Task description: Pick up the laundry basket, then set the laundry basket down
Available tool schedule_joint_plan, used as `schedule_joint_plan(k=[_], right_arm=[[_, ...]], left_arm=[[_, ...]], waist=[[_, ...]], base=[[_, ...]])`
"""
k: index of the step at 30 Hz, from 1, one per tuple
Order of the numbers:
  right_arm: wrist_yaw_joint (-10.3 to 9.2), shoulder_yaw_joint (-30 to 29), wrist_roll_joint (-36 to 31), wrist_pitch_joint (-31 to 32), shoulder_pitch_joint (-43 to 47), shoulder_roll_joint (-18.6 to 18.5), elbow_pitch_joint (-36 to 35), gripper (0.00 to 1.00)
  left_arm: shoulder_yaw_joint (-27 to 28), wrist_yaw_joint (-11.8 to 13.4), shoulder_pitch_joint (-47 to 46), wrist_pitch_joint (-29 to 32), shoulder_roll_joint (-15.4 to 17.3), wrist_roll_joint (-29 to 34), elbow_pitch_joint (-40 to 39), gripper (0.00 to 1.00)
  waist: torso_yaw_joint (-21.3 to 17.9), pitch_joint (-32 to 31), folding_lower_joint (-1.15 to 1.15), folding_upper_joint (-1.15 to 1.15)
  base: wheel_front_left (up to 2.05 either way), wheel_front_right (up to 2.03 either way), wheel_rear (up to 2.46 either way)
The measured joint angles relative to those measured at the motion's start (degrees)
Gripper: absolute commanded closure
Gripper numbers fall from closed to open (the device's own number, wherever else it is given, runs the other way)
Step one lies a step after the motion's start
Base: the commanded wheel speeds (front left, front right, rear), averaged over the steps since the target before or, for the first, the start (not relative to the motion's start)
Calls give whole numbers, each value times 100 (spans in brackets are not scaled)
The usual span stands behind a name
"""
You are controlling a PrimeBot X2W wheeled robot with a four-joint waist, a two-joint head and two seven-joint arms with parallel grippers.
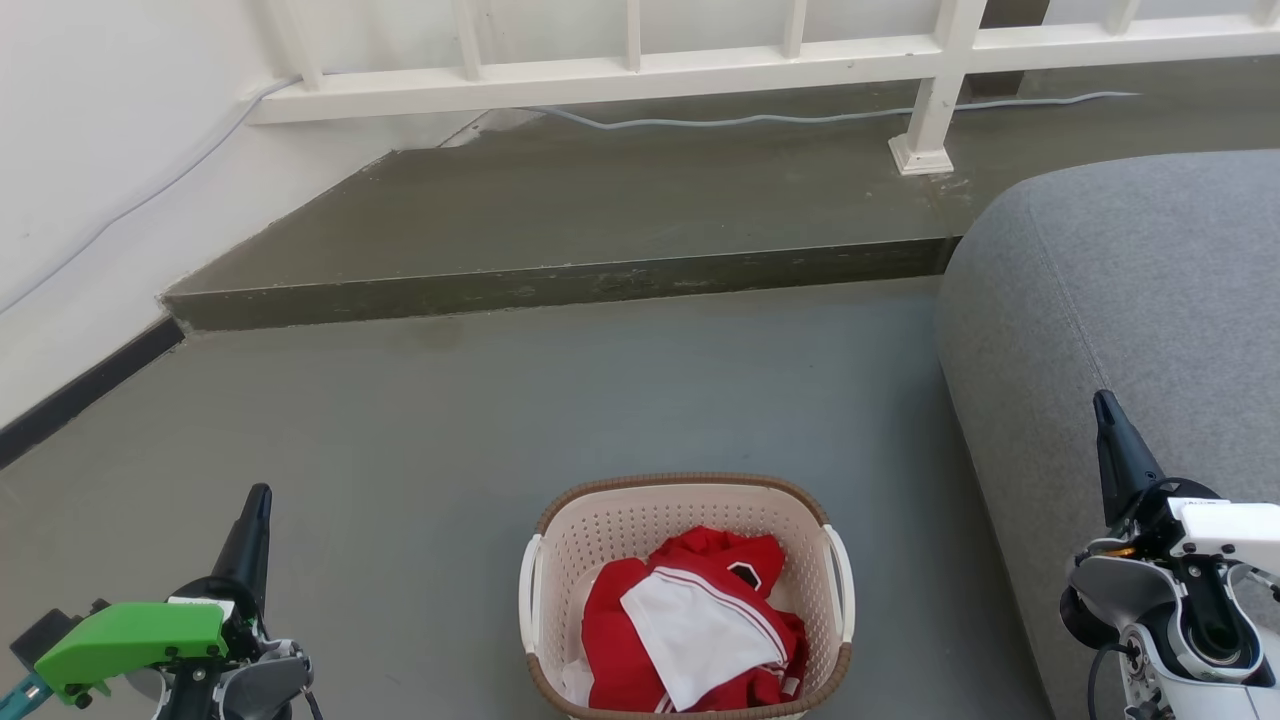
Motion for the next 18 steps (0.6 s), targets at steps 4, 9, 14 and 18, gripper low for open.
schedule_joint_plan(k=[4,9,14,18], right_arm=[[0,-1,0,0,0,0,1,100],[0,-3,0,0,-1,2,2,100],[0,-4,0,0,-1,5,3,100],[0,-7,0,0,-1,10,4,100]], left_arm=[[0,0,0,0,-1,0,0,100],[1,0,0,1,-1,0,0,100],[3,0,0,1,-2,0,0,100],[4,0,0,1,-2,0,0,100]], waist=[[0,0,0,0],[0,0,0,0],[0,0,0,0],[0,0,0,0]], base=[[0,0,0],[0,0,0],[0,0,0],[0,0,0]])
